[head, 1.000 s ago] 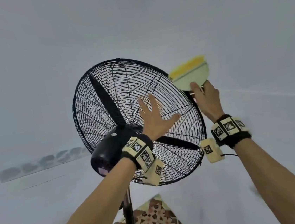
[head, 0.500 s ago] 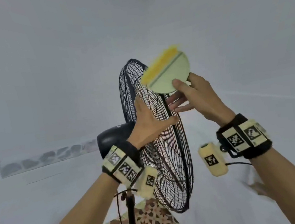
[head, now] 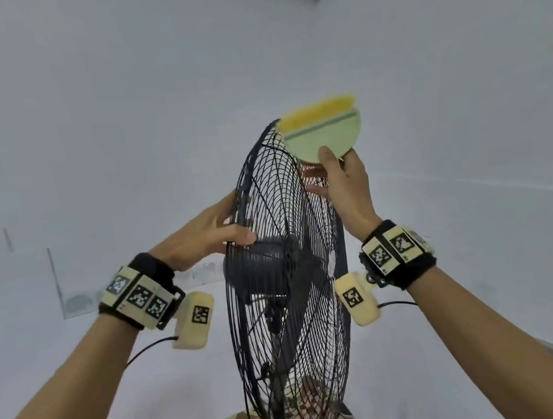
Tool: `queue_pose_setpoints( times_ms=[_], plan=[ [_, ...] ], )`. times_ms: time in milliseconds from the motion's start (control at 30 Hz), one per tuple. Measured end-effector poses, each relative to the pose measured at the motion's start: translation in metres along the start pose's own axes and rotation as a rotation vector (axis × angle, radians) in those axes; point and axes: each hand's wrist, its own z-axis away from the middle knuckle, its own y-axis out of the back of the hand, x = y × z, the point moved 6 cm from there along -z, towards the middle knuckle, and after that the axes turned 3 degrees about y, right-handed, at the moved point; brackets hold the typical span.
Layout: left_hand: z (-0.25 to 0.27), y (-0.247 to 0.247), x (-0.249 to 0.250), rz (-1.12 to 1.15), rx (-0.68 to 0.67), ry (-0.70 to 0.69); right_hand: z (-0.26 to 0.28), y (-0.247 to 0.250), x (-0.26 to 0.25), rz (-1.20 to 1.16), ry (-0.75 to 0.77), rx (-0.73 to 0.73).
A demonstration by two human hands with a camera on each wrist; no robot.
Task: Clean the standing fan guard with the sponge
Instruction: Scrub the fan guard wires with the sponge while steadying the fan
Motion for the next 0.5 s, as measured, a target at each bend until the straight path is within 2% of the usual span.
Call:
queue_pose_setpoints(
  times_ms=[133,267,400,500],
  plan=[
    [0.011,0.038,-0.020,0.136,0.002,0.030,-0.001,-0.006,0.021,0.021,-0.034,0.005],
    [0.019,0.077,-0.037,0.239,-0.044,0.074,0.003,-0.017,0.039,0.125,0.003,-0.037],
    [0.027,0.110,-0.050,0.300,-0.048,0.082,0.002,-0.017,0.044,0.089,0.016,0.054],
    [0.036,0.128,-0.055,0.294,-0.046,0.094,-0.001,-0.019,0.046,0.125,0.044,0.072]
  ],
)
